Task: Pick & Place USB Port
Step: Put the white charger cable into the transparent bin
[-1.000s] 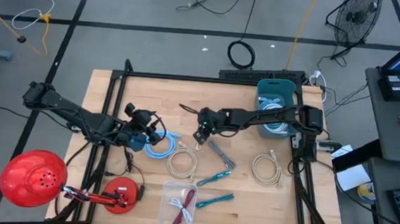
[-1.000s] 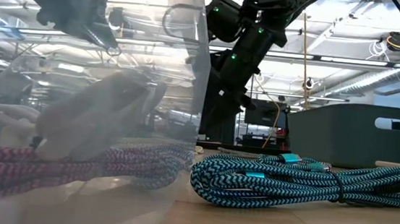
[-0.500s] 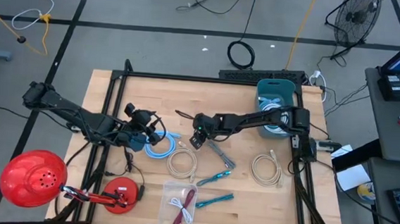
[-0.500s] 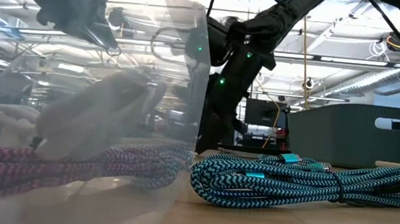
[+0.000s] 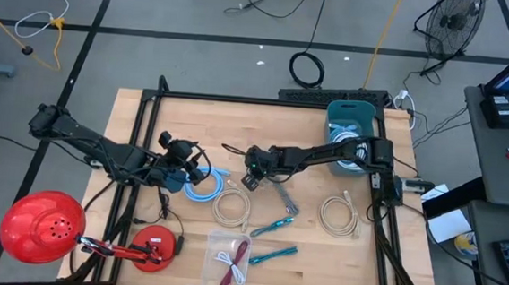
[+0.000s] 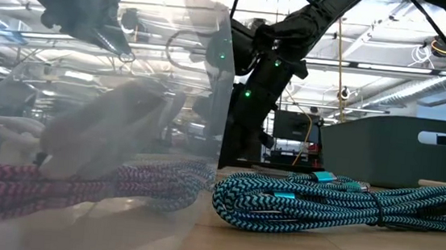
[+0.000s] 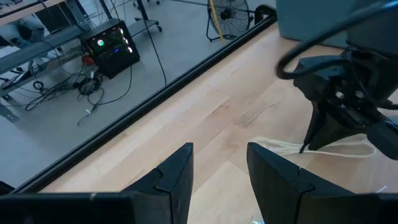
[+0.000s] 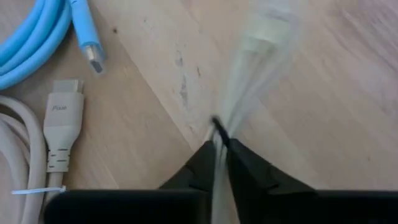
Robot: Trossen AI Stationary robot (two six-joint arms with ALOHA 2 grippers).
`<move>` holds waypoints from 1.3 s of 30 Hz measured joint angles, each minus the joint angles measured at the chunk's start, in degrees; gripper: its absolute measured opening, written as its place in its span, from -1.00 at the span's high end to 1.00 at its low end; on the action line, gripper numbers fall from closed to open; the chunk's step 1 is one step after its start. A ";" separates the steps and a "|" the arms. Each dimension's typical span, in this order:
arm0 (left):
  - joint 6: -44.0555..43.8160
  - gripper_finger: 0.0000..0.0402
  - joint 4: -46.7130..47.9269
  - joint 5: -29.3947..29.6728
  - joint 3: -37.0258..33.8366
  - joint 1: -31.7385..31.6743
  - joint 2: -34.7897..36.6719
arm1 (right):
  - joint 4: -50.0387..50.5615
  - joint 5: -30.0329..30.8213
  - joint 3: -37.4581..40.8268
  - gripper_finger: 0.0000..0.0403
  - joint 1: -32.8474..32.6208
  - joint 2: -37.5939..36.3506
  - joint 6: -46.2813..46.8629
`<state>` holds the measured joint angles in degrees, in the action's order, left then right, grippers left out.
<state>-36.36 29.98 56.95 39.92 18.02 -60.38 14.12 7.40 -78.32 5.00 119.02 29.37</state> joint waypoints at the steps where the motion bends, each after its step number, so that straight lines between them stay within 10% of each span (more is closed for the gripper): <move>1: 0.00 0.23 0.00 0.00 0.00 0.00 0.00 | -0.01 0.31 0.02 0.95 -0.20 -0.36 -0.71; 22: -0.13 0.23 0.64 -0.17 0.02 0.07 0.02 | -3.22 11.89 0.22 1.00 -14.07 -18.86 -26.07; 32: -0.15 0.23 0.76 -0.35 0.02 0.07 0.02 | -3.11 -15.58 0.15 1.00 -21.79 -24.09 -45.14; 39: -0.13 0.23 0.78 -0.10 0.02 0.07 0.02 | -2.41 -16.33 0.17 1.00 -26.81 -21.02 -68.80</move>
<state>-36.49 30.76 56.85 39.94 18.09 -60.36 11.71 -8.93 -78.15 -21.81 98.00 -39.42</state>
